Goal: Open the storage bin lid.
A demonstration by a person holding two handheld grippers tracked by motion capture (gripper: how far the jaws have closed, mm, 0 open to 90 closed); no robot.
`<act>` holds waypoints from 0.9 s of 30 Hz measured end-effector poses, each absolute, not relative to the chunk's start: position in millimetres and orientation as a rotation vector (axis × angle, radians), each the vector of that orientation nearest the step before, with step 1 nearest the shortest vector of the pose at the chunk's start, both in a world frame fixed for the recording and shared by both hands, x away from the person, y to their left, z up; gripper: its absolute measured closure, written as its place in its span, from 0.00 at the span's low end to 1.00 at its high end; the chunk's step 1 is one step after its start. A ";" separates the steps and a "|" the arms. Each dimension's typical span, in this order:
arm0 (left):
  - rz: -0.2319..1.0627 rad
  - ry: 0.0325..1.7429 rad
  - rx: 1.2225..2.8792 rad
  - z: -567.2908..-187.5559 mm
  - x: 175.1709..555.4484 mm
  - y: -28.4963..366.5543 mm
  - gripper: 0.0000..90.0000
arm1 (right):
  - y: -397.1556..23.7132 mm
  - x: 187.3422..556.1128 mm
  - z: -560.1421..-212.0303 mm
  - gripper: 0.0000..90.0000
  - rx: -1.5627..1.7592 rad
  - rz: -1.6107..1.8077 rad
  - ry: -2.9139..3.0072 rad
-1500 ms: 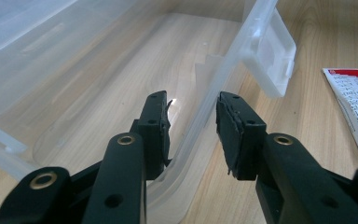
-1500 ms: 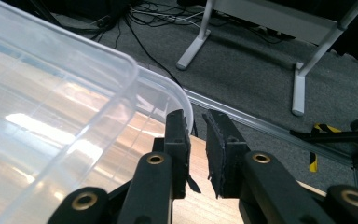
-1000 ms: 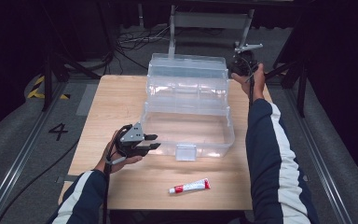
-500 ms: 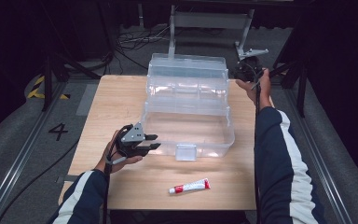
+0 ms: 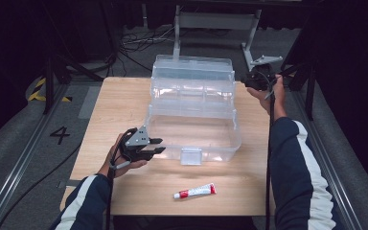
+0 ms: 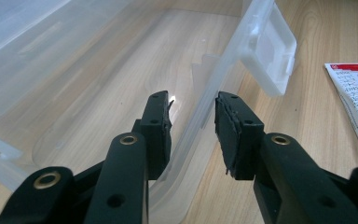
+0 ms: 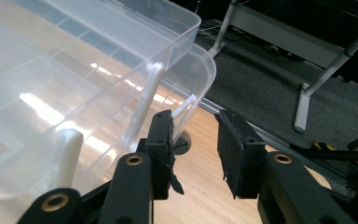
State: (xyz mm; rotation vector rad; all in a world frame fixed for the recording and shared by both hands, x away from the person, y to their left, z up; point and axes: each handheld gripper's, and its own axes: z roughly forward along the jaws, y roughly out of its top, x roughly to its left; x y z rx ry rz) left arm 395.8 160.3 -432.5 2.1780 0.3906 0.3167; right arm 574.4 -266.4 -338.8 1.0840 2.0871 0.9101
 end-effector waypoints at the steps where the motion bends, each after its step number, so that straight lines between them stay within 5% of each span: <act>1: 0.317 0.392 2.178 -432.5 395.6 160.1 0.73 | -267.0 572.9 -339.3 0.72 1.082 0.907 2.098; 27: 0.338 0.400 2.185 -432.3 394.1 158.4 0.72 | -278.1 514.7 -345.3 0.68 1.010 0.971 2.142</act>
